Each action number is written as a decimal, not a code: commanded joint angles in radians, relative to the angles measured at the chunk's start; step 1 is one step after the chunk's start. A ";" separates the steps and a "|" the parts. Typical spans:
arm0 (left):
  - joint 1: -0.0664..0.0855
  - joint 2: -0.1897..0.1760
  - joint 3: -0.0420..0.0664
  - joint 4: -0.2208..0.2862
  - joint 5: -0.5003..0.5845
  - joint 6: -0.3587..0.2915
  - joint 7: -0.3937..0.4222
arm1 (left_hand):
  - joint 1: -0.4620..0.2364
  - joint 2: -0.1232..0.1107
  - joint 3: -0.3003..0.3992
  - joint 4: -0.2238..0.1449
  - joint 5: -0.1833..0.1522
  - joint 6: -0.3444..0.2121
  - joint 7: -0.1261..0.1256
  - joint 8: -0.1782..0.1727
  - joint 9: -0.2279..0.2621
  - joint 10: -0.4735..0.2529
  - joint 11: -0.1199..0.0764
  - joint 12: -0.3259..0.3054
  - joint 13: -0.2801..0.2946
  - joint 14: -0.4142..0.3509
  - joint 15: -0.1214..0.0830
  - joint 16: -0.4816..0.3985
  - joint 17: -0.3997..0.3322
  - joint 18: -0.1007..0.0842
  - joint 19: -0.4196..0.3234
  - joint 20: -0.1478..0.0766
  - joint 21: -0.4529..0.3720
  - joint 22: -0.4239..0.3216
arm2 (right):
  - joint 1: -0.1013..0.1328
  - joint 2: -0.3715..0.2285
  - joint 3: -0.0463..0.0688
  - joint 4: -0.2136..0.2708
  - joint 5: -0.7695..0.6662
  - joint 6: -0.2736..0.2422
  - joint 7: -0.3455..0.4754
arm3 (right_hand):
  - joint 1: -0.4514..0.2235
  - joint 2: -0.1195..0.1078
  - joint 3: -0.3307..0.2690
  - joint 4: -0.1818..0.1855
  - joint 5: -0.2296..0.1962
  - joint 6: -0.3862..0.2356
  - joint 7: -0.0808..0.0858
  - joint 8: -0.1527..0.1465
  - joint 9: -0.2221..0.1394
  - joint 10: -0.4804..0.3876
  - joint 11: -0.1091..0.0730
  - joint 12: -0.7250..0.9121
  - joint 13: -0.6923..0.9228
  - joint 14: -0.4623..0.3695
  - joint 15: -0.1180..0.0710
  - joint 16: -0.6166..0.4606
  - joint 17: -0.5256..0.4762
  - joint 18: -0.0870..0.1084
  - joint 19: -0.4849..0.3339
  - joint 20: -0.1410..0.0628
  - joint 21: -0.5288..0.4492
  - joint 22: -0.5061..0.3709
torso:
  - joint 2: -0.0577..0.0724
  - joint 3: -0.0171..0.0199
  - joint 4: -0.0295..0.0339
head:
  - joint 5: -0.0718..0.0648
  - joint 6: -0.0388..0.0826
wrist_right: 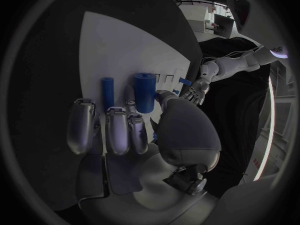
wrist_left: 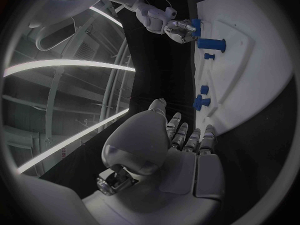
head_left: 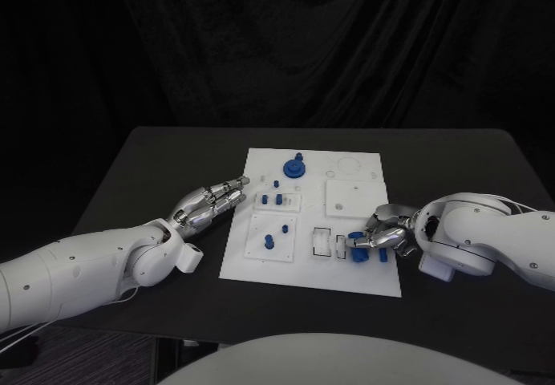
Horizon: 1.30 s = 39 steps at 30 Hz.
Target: Assemble the parts on the task board
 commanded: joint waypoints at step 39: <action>-0.012 0.005 -0.001 -0.001 0.005 0.024 0.060 | 0.009 0.006 0.011 0.001 0.002 -0.006 0.002 0.000 -0.001 0.000 0.009 -0.002 0.000 0.000 0.011 -0.004 -0.001 0.011 -0.001 0.008 0.005 0.000 | 0.036 0.104 -0.004 -0.025 0.241 -0.039 -0.028 | -0.094 0.066 -0.083 0.018 -0.278 -0.076 -0.006 0.023 -0.005 0.106 0.017 0.003 0.263 0.058 0.012 0.011 0.005 0.009 0.014 0.018 -0.016 0.178 | 0.000 -0.0001 -0.0001 | 0.012 0.000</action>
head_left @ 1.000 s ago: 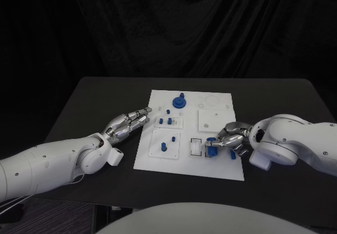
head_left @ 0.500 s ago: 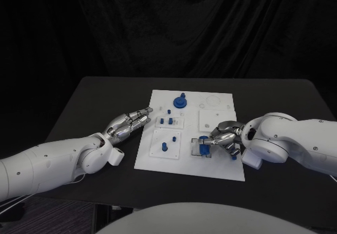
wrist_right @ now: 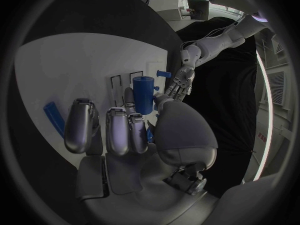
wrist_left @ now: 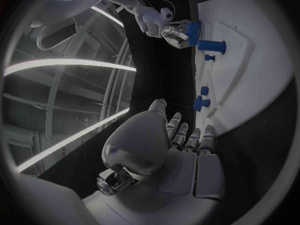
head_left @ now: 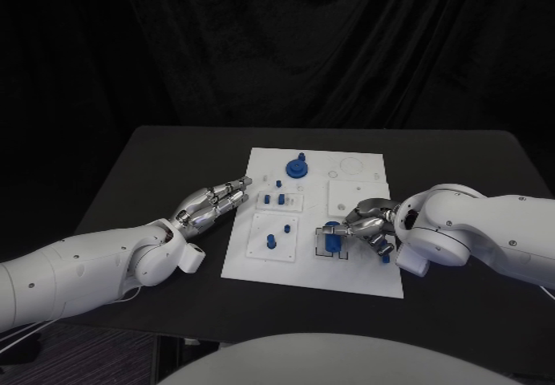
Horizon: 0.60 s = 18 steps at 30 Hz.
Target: Assemble the parts on the task board
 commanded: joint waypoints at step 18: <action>-0.009 0.009 -0.002 -0.006 0.004 0.020 0.049 | 0.005 0.002 0.006 0.001 0.002 -0.007 0.004 0.000 -0.001 -0.001 0.009 -0.003 0.000 0.000 0.008 -0.004 -0.002 0.010 0.001 0.010 0.005 0.000 | -0.001 0.002 0.000 -0.008 -0.012 0.049 -0.026 | -0.077 0.016 -0.114 0.001 -0.095 -0.007 0.008 0.009 -0.010 0.104 0.003 0.003 0.263 0.058 0.004 -0.003 0.002 0.010 0.010 0.007 -0.009 0.177 | 0.000 0.0000 -0.0001 | 0.005 0.000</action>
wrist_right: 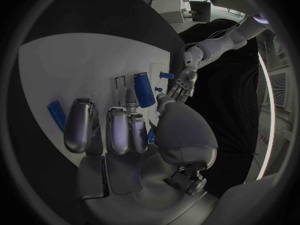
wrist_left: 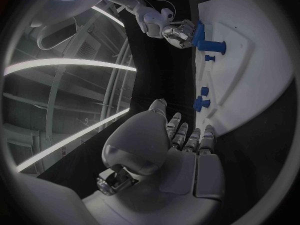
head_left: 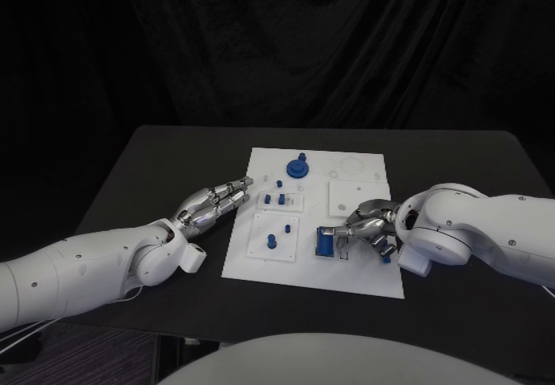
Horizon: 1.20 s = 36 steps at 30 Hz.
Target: Assemble the parts on the task board
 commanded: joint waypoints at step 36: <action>-0.014 -0.005 -0.002 0.002 0.003 0.010 0.050 | 0.005 0.002 0.008 0.001 0.002 -0.005 0.005 0.000 0.000 -0.001 0.008 -0.002 0.000 0.000 0.010 -0.004 -0.002 0.009 0.000 0.012 0.005 0.000 | -0.050 -0.131 0.000 0.180 -0.930 -0.396 0.223 | 0.414 -0.033 -0.114 -0.065 0.111 -0.461 0.048 0.251 0.072 0.104 0.026 0.003 0.263 0.055 0.021 0.004 0.002 0.009 0.004 0.023 -0.004 0.178 | 0.000 0.0002 -0.0006 | 0.016 0.000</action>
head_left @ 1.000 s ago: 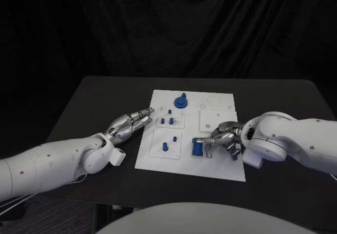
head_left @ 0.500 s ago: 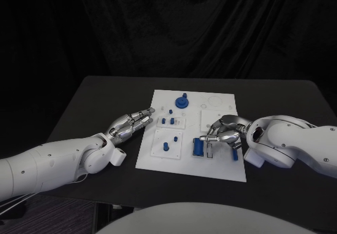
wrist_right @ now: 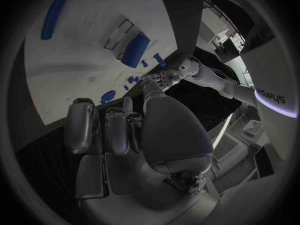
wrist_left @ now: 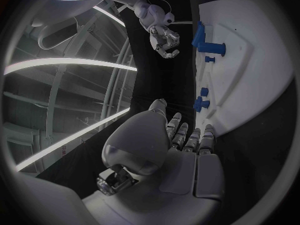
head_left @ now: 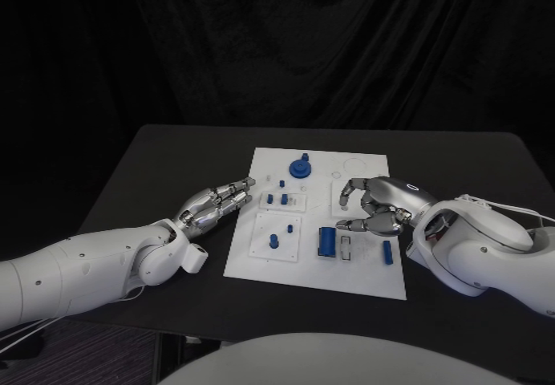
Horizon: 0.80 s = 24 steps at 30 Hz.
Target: Assemble the parts on the task board
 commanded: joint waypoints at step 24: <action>-0.008 -0.002 -0.003 0.001 0.002 0.008 0.037 | 0.006 0.002 0.009 0.000 0.003 0.000 0.005 0.001 0.000 0.001 0.008 0.002 0.001 0.000 0.010 -0.004 -0.001 0.009 0.000 0.009 0.003 -0.001 | -0.139 0.017 0.000 -0.014 -0.235 -0.106 -0.038 | 0.000 -0.001 -0.032 0.061 -0.098 -0.083 0.002 0.010 -0.125 0.104 -0.002 0.003 0.263 0.050 0.001 -0.046 -0.065 0.004 0.021 0.001 0.016 0.185 | 0.000 0.0000 0.0000 | -0.002 0.000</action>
